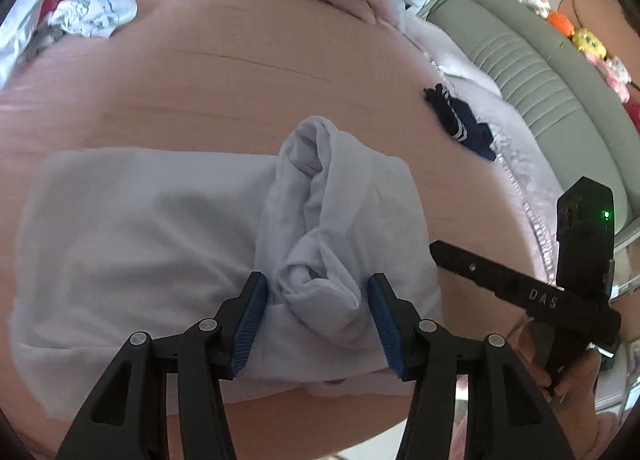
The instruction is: Fold clothes
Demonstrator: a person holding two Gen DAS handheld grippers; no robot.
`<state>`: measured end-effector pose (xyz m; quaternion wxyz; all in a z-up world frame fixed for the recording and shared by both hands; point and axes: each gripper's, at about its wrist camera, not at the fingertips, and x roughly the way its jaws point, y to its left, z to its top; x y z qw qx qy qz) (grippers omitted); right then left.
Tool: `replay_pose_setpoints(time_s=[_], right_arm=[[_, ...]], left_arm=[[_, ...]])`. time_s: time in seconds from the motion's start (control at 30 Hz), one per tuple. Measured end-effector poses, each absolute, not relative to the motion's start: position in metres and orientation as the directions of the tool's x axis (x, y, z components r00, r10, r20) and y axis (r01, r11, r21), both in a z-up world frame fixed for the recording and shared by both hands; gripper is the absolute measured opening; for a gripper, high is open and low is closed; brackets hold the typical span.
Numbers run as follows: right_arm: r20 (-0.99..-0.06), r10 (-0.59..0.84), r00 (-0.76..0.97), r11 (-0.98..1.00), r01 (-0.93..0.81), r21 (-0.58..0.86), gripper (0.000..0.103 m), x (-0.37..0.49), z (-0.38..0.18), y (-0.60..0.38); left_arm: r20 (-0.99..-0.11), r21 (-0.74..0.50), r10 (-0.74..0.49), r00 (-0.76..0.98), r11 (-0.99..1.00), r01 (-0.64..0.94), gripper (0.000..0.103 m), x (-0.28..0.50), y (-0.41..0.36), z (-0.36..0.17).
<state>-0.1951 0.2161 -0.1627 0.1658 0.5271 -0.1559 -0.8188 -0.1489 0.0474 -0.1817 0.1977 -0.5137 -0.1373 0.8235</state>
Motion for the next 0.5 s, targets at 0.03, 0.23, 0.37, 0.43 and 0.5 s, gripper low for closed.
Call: replay_pose_setpoints(time_s=[0.03, 0.23, 0.37, 0.43, 0.5], right_arm=[[-0.814, -0.431, -0.389, -0.899, 0.111, 0.424, 0.040, -0.195, -0.162, 0.215], [-0.815, -0.428, -0.392, -0.902, 0.130, 0.412, 0.040, -0.193, -0.160, 0.208], [-0.822, -0.423, -0.381, -0.906, 0.160, 0.392, 0.040, -0.192, -0.154, 0.202], [-0.824, -0.413, -0.387, -0.910, 0.204, 0.361, 0.040, -0.190, -0.146, 0.194], [-0.824, -0.412, -0.389, -0.909, 0.239, 0.342, 0.040, -0.190, -0.140, 0.184]], left_arm=[[-0.784, -0.429, 0.466, -0.409, -0.884, -0.186, 0.026, -0.150, 0.047, -0.181], [-0.734, -0.398, 0.444, -0.515, -0.894, -0.203, 0.016, -0.135, 0.035, -0.150], [-0.708, -0.392, 0.412, -0.574, -0.905, -0.166, 0.016, -0.123, 0.008, -0.129], [-0.701, -0.386, 0.392, -0.595, -0.911, -0.144, 0.016, -0.116, -0.011, -0.122], [-0.709, -0.351, 0.347, -0.614, -0.929, -0.121, 0.016, -0.110, -0.026, -0.119]])
